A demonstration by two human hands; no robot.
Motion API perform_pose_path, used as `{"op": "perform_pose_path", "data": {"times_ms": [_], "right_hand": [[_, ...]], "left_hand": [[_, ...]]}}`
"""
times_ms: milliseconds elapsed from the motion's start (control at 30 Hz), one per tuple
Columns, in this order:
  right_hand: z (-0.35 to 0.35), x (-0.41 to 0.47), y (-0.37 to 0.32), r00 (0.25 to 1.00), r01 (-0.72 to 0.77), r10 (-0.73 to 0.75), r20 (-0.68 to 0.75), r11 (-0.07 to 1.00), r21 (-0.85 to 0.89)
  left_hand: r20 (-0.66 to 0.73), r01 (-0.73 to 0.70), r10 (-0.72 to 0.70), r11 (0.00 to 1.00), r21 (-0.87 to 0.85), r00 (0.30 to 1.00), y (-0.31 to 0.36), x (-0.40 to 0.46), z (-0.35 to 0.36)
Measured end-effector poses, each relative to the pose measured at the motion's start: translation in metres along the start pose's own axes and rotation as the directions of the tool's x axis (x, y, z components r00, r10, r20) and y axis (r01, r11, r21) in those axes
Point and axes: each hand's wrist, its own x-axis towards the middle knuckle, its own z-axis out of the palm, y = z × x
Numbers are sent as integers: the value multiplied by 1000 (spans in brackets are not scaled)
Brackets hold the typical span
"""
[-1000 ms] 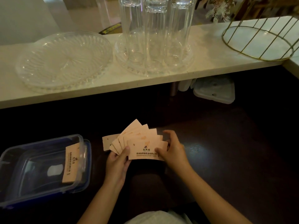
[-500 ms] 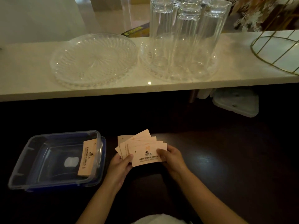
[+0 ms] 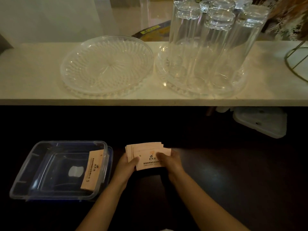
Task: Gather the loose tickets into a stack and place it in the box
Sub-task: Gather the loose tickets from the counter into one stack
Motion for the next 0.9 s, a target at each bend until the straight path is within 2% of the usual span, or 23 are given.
{"op": "perform_pose_path", "data": {"times_ms": [133, 233, 400, 500, 633, 800, 900], "right_hand": [[6, 11, 7, 1000, -9, 8, -17, 999, -50], [11, 18, 9, 998, 25, -34, -54, 986, -163], [11, 26, 8, 994, 75, -97, -55, 944, -322], [7, 29, 5, 994, 82, -104, -38, 922, -377], [0, 28, 1, 994, 100, -74, 76, 893, -438], [-16, 17, 12, 975, 221, -178, 133, 839, -498], [-31, 1, 25, 930, 350, -255, 264, 836, -424]], "left_hand": [[-165, -40, 84, 967, 253, 983, -4, 12, -5], [-275, 4, 130, 899, 438, 953, -7, 20, -9], [-243, -13, 85, 959, 284, 966, -3, 22, -2], [-197, 63, -20, 975, 215, 980, 3, 27, -4], [-91, 133, -118, 974, 181, 989, 5, 27, -12], [-5, -59, 64, 948, 312, 998, -9, 10, -13], [61, -124, 111, 956, 264, 992, -21, -4, -10]]}}
